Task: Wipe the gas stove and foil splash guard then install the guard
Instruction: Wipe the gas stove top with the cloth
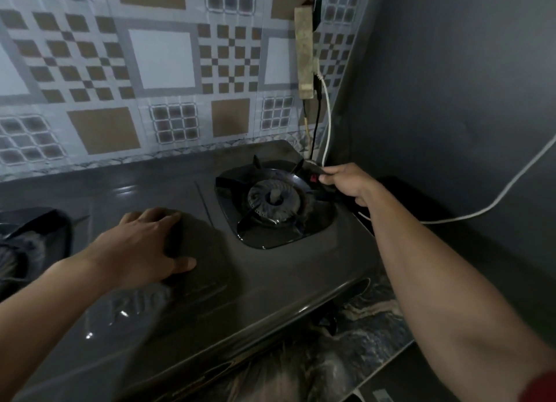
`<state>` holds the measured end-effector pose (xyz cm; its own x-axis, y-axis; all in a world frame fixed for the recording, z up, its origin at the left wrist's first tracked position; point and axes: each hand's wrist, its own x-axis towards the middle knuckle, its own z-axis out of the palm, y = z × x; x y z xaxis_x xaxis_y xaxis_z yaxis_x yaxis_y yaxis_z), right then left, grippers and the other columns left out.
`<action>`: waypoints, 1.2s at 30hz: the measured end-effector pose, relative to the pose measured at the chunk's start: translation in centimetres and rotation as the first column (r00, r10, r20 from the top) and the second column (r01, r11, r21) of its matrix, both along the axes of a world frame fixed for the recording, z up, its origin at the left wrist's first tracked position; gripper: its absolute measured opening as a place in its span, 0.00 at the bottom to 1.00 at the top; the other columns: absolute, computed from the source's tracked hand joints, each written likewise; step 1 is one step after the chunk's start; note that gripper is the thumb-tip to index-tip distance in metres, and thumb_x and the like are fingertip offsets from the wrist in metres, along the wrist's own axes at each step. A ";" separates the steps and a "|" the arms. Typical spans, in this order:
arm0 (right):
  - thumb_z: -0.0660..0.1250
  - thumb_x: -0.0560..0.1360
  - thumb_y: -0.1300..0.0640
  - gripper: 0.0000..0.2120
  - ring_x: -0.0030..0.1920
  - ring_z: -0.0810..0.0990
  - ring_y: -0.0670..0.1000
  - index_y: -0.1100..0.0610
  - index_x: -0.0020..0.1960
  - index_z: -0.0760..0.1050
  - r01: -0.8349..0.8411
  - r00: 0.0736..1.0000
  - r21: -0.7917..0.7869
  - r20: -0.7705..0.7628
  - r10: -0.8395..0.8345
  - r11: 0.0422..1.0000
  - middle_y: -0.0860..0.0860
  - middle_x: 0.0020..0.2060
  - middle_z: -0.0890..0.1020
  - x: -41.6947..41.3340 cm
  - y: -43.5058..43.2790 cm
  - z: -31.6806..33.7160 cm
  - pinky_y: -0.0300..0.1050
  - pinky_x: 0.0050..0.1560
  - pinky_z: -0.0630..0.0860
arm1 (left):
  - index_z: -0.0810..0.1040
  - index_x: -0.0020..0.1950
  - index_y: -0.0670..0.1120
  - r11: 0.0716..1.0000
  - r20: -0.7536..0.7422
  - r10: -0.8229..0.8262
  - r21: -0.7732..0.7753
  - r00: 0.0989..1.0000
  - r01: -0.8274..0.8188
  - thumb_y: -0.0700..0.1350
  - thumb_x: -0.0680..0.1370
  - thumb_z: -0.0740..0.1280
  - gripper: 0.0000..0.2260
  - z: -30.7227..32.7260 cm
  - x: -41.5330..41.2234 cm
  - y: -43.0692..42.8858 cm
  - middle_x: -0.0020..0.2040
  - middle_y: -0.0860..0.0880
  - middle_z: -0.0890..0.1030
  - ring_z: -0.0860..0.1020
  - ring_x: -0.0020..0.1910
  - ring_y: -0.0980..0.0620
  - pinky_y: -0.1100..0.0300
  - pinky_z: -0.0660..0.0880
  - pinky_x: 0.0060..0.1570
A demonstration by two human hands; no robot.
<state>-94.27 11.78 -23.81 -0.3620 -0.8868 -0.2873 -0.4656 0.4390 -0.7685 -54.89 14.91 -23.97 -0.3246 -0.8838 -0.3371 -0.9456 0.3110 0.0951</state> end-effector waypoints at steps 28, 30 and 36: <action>0.56 0.83 0.54 0.24 0.72 0.67 0.59 0.57 0.78 0.61 -0.479 0.614 0.364 -0.511 0.602 0.798 0.57 0.76 0.65 12.6 -17.0 1.1 0.49 0.71 0.64 | 0.59 0.79 0.55 0.998 -0.093 0.057 -0.027 0.994 -0.059 0.71 0.65 0.68 0.46 1.5 3.5 -1.6 0.79 0.56 0.59 0.61 0.76 0.51 0.57 0.60 0.73; 0.55 0.83 0.56 0.23 0.69 0.68 0.60 0.56 0.77 0.62 -0.519 0.574 0.381 -0.509 0.642 0.766 0.56 0.74 0.67 14.8 -16.9 1.0 0.49 0.69 0.66 | 0.57 0.80 0.54 0.998 -0.080 0.054 -0.023 0.995 -0.056 0.72 0.66 0.68 0.47 1.3 3.5 -1.4 0.80 0.55 0.57 0.60 0.77 0.50 0.57 0.59 0.73; 0.54 0.83 0.59 0.19 0.62 0.73 0.59 0.62 0.72 0.67 -0.532 0.451 0.444 -0.572 0.685 0.721 0.59 0.68 0.72 18.2 -15.6 1.9 0.47 0.58 0.70 | 0.55 0.80 0.55 0.998 -0.063 0.063 -0.023 0.996 -0.064 0.72 0.66 0.67 0.48 1.3 3.5 -1.3 0.81 0.54 0.55 0.57 0.78 0.48 0.53 0.61 0.74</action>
<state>-76.02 -3.82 -21.91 0.1028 -0.9174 -0.3846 -0.9942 -0.0827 -0.0683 -51.36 13.60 -22.63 -0.2872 -0.9112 -0.2953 -0.9560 0.2534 0.1478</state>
